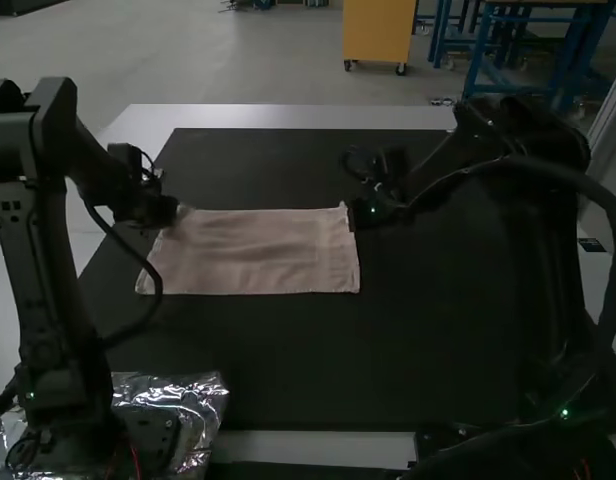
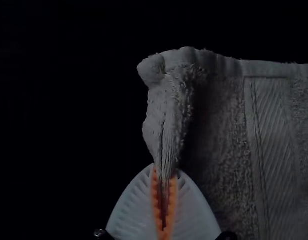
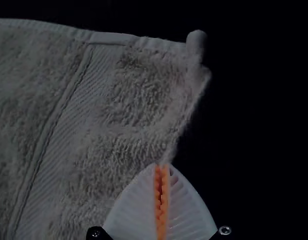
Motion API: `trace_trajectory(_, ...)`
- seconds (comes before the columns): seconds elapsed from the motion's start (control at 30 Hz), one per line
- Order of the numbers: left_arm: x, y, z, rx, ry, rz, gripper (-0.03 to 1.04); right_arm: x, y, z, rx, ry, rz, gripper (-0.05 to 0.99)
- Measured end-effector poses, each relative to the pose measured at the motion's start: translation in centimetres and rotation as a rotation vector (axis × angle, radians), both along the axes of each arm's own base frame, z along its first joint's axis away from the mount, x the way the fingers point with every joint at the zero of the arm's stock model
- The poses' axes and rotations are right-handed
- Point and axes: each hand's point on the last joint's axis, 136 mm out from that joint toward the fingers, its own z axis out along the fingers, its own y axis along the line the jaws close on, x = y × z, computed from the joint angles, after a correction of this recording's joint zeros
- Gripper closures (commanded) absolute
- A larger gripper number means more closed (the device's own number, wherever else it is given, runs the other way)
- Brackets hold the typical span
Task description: Fold the towel.
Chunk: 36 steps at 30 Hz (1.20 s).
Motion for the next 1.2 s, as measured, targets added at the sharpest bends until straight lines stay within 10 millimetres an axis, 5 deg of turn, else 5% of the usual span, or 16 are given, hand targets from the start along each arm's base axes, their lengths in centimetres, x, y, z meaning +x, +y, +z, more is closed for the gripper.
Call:
trace_trajectory(0.33, -0.5, 0.0, 2.3, 0.000, -0.008, -0.010, 0.99, -0.1, 0.0, 3.6, 0.025, -0.026, 0.007, 0.96)
trace_trajectory(0.7, -2.4, -0.3, 4.0, 0.013, 0.001, -0.042, 0.99, -3.4, -0.9, 3.1, 0.031, 0.030, 0.014, 0.96)
trace_trajectory(1.2, -6.5, -1.3, 6.7, 0.041, -0.013, -0.071, 0.99, -6.8, -1.5, 5.3, 0.072, 0.046, 0.031, 0.96)
